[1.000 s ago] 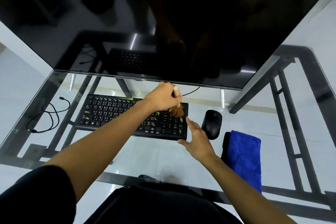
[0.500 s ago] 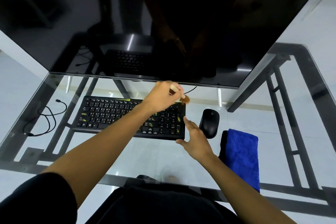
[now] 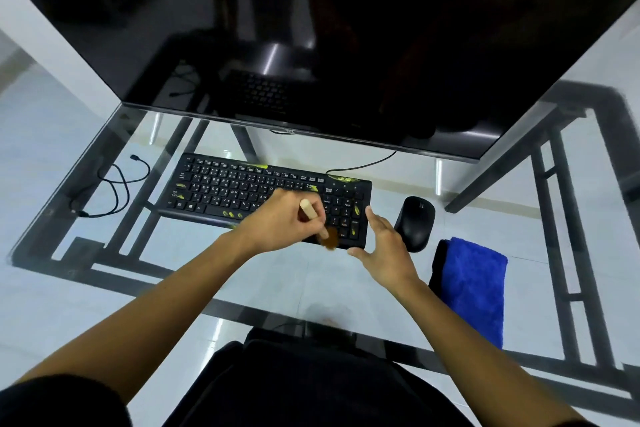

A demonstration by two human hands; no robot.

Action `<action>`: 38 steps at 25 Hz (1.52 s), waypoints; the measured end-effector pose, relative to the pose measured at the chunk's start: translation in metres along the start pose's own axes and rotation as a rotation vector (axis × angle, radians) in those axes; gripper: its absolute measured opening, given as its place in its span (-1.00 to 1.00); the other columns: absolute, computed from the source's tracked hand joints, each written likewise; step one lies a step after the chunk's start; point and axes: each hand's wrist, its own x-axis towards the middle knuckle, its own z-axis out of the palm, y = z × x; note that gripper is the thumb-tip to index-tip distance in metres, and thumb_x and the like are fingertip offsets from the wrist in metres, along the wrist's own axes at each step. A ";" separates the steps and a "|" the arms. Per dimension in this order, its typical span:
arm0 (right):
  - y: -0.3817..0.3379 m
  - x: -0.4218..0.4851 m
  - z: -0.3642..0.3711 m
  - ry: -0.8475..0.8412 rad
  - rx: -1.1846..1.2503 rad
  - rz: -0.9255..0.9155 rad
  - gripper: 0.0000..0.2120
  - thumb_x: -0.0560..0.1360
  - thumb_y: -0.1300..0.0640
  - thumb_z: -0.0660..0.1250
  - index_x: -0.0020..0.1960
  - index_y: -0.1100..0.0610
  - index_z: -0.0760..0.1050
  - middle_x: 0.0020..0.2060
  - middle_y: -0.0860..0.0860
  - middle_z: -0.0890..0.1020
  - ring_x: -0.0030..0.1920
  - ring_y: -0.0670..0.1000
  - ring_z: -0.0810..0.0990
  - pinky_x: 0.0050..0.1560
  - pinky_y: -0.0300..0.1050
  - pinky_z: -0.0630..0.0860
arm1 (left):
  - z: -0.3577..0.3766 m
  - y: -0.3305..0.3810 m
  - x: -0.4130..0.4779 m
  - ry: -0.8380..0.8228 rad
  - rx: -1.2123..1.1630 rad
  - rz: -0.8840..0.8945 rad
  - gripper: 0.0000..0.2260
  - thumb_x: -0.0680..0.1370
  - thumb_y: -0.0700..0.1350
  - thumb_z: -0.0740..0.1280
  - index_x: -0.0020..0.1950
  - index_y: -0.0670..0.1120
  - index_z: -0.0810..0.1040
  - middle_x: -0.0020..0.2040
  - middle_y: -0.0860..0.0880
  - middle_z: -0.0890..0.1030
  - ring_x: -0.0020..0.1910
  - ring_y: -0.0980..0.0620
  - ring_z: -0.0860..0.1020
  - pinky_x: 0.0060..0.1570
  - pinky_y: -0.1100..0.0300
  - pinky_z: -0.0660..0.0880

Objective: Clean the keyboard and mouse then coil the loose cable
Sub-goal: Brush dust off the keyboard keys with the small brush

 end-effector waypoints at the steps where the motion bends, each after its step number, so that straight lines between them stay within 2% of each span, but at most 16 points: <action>1: 0.000 0.000 0.000 0.000 0.000 0.004 -0.18 0.44 0.08 0.44 0.54 0.08 0.04 0.48 0.01 0.25 0.49 -0.01 0.19 0.42 -0.18 0.18 | 0.000 0.002 -0.001 0.076 -0.028 0.009 -0.96 0.48 -0.26 0.34 -0.14 -0.17 0.59 -0.42 0.25 0.58 -0.42 0.30 0.50 -0.40 0.49 0.32; 3: -0.001 -0.001 0.000 -0.004 0.003 0.014 -0.19 0.45 0.08 0.43 0.54 0.07 0.03 0.48 0.01 0.24 0.49 -0.01 0.19 0.41 -0.17 0.18 | -0.004 0.001 -0.003 0.106 -0.039 0.030 -0.95 0.48 -0.26 0.34 -0.14 -0.15 0.59 -0.37 0.26 0.61 -0.37 0.30 0.54 -0.34 0.47 0.39; 6: -0.002 -0.002 0.001 -0.003 0.008 0.018 -0.19 0.45 0.10 0.43 0.54 0.06 0.03 0.47 0.00 0.26 0.47 -0.01 0.21 0.39 -0.17 0.21 | -0.010 -0.015 -0.014 -0.080 0.065 -0.003 -0.92 0.47 -0.24 0.34 -0.16 -0.08 0.60 -0.23 0.11 0.68 -0.23 0.17 0.62 -0.20 0.27 0.53; 9: -0.004 -0.003 0.002 0.010 0.027 0.023 -0.20 0.46 0.11 0.42 0.54 0.06 0.03 0.48 0.00 0.25 0.48 -0.01 0.20 0.38 -0.18 0.20 | -0.017 -0.025 -0.027 0.068 0.002 -0.048 -0.92 0.48 -0.26 0.33 -0.13 -0.12 0.60 -0.27 0.21 0.63 -0.23 0.34 0.59 -0.28 0.48 0.42; 11: -0.005 -0.004 0.002 0.017 0.027 0.027 -0.20 0.46 0.12 0.43 0.54 0.06 0.03 0.48 0.01 0.26 0.48 0.00 0.20 0.39 -0.18 0.19 | -0.019 -0.030 -0.033 0.058 0.037 -0.064 -0.91 0.48 -0.27 0.34 -0.14 -0.10 0.60 -0.28 0.24 0.60 -0.27 0.41 0.54 -0.30 0.54 0.36; 13: -0.006 -0.005 0.002 0.011 0.022 0.035 -0.19 0.46 0.13 0.42 0.54 0.07 0.02 0.48 0.01 0.25 0.48 0.00 0.19 0.40 -0.17 0.17 | -0.020 -0.036 -0.038 0.027 0.062 -0.077 -0.88 0.47 -0.25 0.36 -0.17 -0.03 0.60 -0.29 0.22 0.61 -0.29 0.35 0.53 -0.30 0.48 0.36; 17: -0.015 -0.007 0.007 0.060 -0.060 0.039 -0.20 0.47 0.15 0.40 0.54 0.11 -0.01 0.53 0.03 0.13 0.53 -0.01 0.03 0.48 -0.11 0.05 | -0.023 -0.042 -0.047 0.157 -0.014 -0.118 -0.93 0.47 -0.24 0.35 -0.14 -0.09 0.60 -0.30 0.21 0.61 -0.31 0.30 0.53 -0.32 0.50 0.37; 19: -0.026 -0.009 0.012 0.113 -0.179 -0.051 -0.24 0.51 0.15 0.35 0.54 0.13 -0.04 0.54 0.01 0.04 0.54 -0.02 -0.06 0.52 -0.13 -0.07 | -0.023 -0.045 -0.054 0.109 0.016 -0.113 -0.91 0.48 -0.24 0.35 -0.15 -0.06 0.59 -0.32 0.23 0.60 -0.29 0.27 0.55 -0.30 0.48 0.38; 21: -0.042 -0.010 0.020 0.116 -0.256 -0.159 -0.31 0.55 0.16 0.28 0.55 0.13 -0.03 0.55 -0.01 0.01 0.54 -0.05 -0.11 0.51 -0.17 -0.17 | -0.027 -0.053 -0.056 0.191 -0.032 -0.143 -0.91 0.48 -0.22 0.35 -0.14 -0.04 0.59 -0.33 0.25 0.62 -0.30 0.20 0.55 -0.30 0.35 0.45; 23: -0.057 -0.011 0.031 0.089 -0.283 -0.218 -0.40 0.59 0.20 0.20 0.54 0.14 0.01 0.54 0.00 0.04 0.54 -0.05 -0.09 0.51 -0.18 -0.17 | -0.035 -0.060 -0.056 0.285 -0.069 -0.181 -0.92 0.48 -0.22 0.35 -0.13 -0.05 0.60 -0.31 0.24 0.64 -0.26 0.12 0.59 -0.26 0.24 0.51; 25: -0.068 -0.010 0.042 0.073 -0.282 -0.221 -0.43 0.59 0.27 0.15 0.54 0.14 0.03 0.54 0.00 0.06 0.54 -0.04 -0.04 0.50 -0.20 -0.12 | -0.044 -0.060 -0.055 0.175 -0.020 -0.178 -0.89 0.46 -0.23 0.34 -0.17 -0.03 0.60 -0.31 0.20 0.64 -0.24 0.07 0.61 -0.25 0.20 0.52; 27: -0.074 -0.010 0.049 0.069 -0.274 -0.216 -0.44 0.59 0.31 0.14 0.54 0.14 0.04 0.54 0.00 0.08 0.54 -0.04 0.00 0.48 -0.22 -0.08 | -0.051 -0.060 -0.053 0.110 -0.041 -0.165 -0.87 0.47 -0.25 0.34 -0.18 -0.02 0.60 -0.32 0.19 0.65 -0.24 0.09 0.63 -0.25 0.27 0.53; 30: -0.083 -0.012 0.057 0.017 -0.272 -0.246 -0.48 0.60 0.28 0.12 0.53 0.15 0.07 0.53 0.00 0.10 0.53 -0.04 0.03 0.48 -0.23 -0.07 | -0.066 -0.066 -0.047 0.334 -0.143 -0.158 -0.93 0.51 -0.20 0.34 -0.09 -0.05 0.60 -0.31 0.22 0.65 -0.26 0.00 0.63 -0.30 0.21 0.54; 32: -0.092 -0.010 0.063 -0.019 -0.288 -0.282 -0.49 0.61 0.25 0.11 0.53 0.16 0.08 0.53 0.01 0.12 0.53 -0.03 0.03 0.50 -0.22 -0.07 | -0.073 -0.075 -0.047 0.421 -0.095 -0.167 -0.95 0.52 -0.17 0.35 -0.05 -0.06 0.60 -0.27 0.13 0.66 -0.27 -0.08 0.60 -0.35 0.22 0.49; 36: -0.109 0.000 0.077 -0.042 -0.320 -0.287 -0.49 0.62 0.24 0.11 0.53 0.16 0.06 0.53 0.01 0.10 0.54 -0.01 -0.01 0.51 -0.19 -0.10 | -0.079 -0.092 -0.053 0.200 -0.045 -0.212 -0.94 0.53 -0.20 0.33 -0.09 -0.05 0.56 -0.24 0.15 0.64 -0.25 0.12 0.60 -0.36 0.44 0.44; 38: -0.115 0.005 0.084 -0.045 -0.341 -0.286 -0.48 0.61 0.27 0.11 0.53 0.17 0.06 0.54 0.02 0.10 0.54 -0.01 -0.02 0.53 -0.17 -0.10 | -0.089 -0.099 -0.055 0.223 -0.109 -0.222 -0.94 0.52 -0.19 0.34 -0.09 -0.05 0.58 -0.27 0.18 0.65 -0.24 0.15 0.61 -0.29 0.39 0.48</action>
